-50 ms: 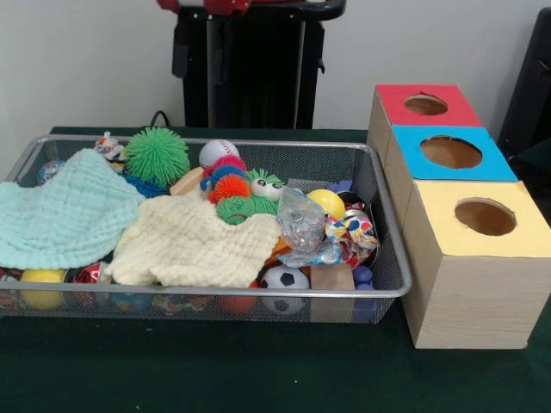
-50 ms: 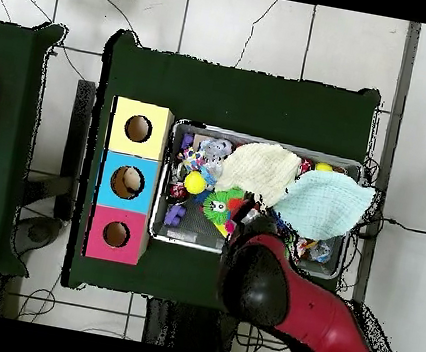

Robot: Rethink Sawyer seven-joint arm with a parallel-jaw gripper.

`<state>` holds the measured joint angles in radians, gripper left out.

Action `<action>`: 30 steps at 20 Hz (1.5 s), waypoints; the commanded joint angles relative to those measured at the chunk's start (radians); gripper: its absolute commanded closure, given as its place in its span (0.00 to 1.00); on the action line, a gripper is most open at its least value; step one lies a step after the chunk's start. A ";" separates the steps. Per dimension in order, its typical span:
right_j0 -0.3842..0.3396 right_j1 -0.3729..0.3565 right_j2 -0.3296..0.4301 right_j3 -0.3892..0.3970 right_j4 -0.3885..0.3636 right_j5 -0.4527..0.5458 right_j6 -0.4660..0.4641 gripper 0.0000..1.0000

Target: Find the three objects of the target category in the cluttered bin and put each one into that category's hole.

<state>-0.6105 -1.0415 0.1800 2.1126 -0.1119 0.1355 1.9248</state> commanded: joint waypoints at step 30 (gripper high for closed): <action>-0.258 0.513 0.334 -0.501 -0.482 0.361 -0.249 0.00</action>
<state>-0.8635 -0.6510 0.4479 1.7713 -0.5083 0.3738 1.9172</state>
